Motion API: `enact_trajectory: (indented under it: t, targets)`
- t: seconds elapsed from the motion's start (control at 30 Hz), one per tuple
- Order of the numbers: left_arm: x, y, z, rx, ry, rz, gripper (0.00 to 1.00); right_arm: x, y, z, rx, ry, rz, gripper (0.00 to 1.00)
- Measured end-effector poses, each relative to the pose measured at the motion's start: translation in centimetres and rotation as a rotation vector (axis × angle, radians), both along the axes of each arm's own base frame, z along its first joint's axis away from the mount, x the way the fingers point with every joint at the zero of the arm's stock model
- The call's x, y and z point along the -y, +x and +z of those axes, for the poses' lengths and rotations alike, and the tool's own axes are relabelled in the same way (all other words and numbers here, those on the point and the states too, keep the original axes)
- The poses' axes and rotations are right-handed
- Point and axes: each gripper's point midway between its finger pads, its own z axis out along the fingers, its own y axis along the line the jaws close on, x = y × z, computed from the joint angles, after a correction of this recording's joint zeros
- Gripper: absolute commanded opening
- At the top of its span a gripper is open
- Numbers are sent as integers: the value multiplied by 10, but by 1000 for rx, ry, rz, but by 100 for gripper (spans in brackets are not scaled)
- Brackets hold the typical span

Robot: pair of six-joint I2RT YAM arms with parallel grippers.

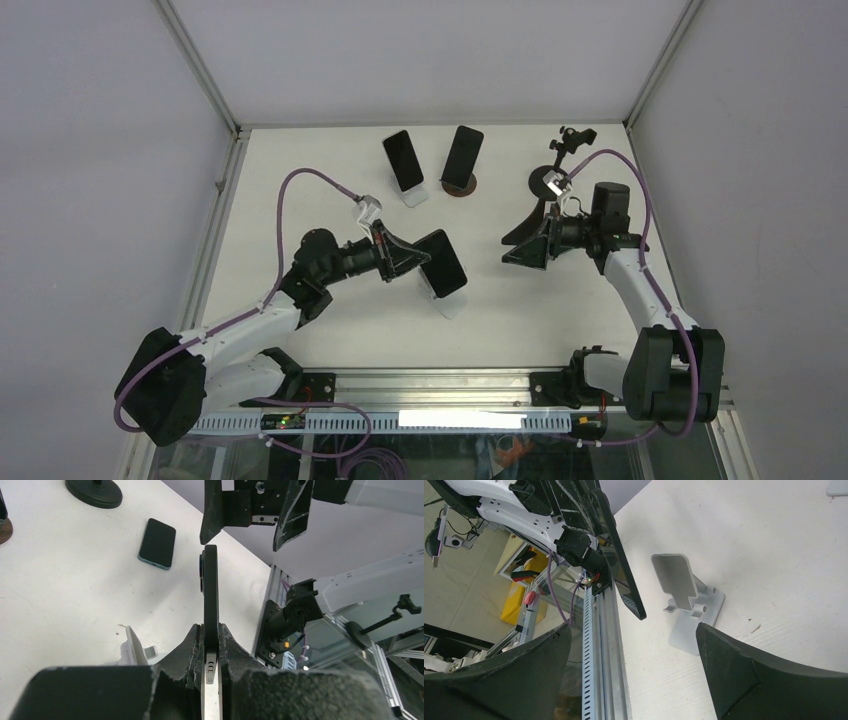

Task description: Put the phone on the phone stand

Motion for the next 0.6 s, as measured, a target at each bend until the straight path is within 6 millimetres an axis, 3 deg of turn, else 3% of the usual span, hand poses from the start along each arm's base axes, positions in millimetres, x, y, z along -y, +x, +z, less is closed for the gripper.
enact_trajectory:
  t: [0.3,0.6]
  targets:
    - [10,-7,-16,31,93,80,0,1,0,-2,-4,-2,-3,99]
    - [-3,4,-34,10,189,232,0,1,-1,-2,-10,-3,-3,99]
